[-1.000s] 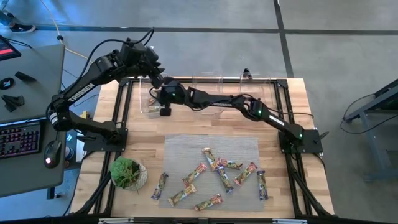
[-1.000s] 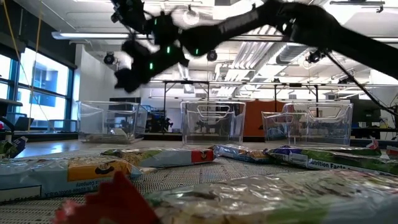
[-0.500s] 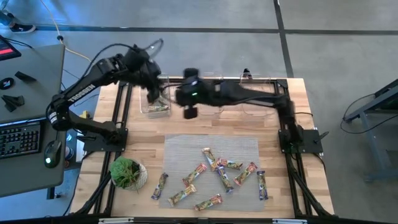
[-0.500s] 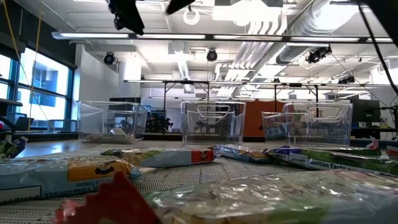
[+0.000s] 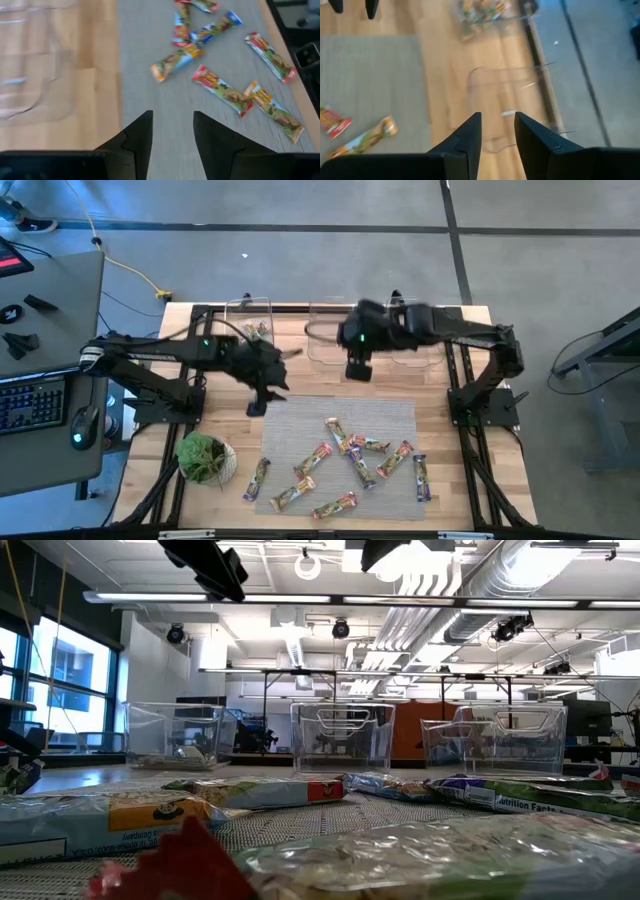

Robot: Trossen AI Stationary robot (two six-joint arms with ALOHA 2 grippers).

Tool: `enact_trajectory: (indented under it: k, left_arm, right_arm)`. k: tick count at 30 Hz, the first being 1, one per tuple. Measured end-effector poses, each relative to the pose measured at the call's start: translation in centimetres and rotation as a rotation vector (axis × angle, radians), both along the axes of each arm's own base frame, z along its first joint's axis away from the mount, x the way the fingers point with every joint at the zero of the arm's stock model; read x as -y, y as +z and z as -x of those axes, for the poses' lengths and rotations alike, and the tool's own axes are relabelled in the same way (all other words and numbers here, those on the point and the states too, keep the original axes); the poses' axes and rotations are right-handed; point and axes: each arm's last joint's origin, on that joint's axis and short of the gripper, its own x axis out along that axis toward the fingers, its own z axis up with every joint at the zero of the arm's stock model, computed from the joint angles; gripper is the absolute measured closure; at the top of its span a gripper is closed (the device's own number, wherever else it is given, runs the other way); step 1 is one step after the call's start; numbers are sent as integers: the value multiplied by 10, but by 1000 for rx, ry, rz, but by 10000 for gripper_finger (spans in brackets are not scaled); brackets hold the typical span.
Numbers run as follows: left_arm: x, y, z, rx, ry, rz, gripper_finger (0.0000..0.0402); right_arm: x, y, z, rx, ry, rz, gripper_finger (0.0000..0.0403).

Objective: Pick and place Granola Bars by type
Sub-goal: Put the left blue granola bar into the middle transparent bin

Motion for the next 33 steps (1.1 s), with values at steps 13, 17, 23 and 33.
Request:
enact_trajectory:
  k: [13,17,23,33]
  left_arm:
    - [16,-69,-34,-212,64,70,266]
    - [17,-87,-36,-365,176,197,266]
    - [34,-105,-35,-580,188,418,266]
    - [102,-121,-30,-573,-233,276,266]
  right_arm:
    - [-52,-105,49,302,-27,-61,302]
    - [-63,-134,67,441,-9,-74,302]
    - [-64,-160,85,619,57,17,302]
    - [-59,-182,102,721,119,102,302]
